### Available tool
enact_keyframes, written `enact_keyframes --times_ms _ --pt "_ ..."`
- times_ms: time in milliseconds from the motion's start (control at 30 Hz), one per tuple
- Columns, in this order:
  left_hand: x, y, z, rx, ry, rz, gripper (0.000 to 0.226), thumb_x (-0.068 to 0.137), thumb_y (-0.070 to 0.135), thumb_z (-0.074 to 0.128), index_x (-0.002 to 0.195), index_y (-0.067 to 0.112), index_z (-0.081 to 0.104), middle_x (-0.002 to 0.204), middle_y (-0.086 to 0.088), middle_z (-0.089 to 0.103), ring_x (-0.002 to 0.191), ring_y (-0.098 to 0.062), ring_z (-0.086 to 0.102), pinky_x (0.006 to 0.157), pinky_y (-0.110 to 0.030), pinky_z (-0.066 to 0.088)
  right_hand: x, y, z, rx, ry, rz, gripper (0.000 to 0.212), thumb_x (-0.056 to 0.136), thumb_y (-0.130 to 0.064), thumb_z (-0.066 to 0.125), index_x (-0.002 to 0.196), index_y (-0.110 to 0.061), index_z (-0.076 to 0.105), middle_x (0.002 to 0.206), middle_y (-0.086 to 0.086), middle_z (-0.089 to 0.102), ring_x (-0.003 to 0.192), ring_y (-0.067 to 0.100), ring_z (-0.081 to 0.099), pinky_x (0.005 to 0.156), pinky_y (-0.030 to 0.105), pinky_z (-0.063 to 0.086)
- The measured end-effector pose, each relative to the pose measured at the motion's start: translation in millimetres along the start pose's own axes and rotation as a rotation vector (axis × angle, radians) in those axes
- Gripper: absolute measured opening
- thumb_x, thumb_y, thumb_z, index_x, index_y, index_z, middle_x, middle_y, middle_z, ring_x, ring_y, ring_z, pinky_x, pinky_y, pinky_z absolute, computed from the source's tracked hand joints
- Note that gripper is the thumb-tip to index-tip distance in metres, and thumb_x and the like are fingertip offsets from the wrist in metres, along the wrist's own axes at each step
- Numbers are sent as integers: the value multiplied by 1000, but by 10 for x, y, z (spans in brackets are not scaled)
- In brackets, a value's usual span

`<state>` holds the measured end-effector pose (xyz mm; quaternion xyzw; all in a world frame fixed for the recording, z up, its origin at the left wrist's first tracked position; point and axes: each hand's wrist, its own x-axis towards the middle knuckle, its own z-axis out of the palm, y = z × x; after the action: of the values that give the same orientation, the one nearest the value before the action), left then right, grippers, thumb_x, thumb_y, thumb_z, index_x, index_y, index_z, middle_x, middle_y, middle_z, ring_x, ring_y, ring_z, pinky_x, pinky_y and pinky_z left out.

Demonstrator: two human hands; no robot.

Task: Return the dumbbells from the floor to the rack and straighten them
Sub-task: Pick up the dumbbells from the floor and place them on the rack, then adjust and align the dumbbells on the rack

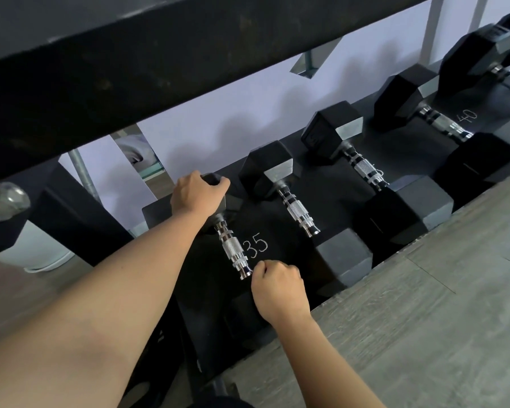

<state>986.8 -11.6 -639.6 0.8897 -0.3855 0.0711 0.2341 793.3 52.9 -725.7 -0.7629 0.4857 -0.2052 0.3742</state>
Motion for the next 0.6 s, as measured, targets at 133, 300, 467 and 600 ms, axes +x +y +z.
enact_keyframes --times_ms 133,300,467,600 --pt "8 -86 1 -15 2 -20 52 81 59 54 95 11 66 93 -10 64 76 -25 53 47 -26 31 14 -38 -8 -38 -44 18 29 101 -24 30 75 -23 43 109 13 63 107 33 57 89 38 44" --pt "-18 -46 58 18 -12 -13 58 86 59 52 114 8 59 114 -15 60 99 -34 58 79 -48 54 30 62 49 -46 -25 -55 37 97 -11 26 64 -25 17 99 7 59 101 34 55 77 32 31" --pt "-54 -36 51 24 -11 -14 59 89 58 50 121 10 55 121 -14 57 106 -35 56 80 -44 49 34 63 28 -21 -11 -65 37 97 -11 28 64 -24 17 89 6 47 84 28 36 76 33 31" --pt "-67 -26 18 2 -39 -19 58 89 58 50 122 11 56 123 -13 56 110 -35 54 87 -46 48 43 64 34 -34 -40 -28 37 98 -12 27 64 -23 16 98 13 59 85 29 35 76 33 31"
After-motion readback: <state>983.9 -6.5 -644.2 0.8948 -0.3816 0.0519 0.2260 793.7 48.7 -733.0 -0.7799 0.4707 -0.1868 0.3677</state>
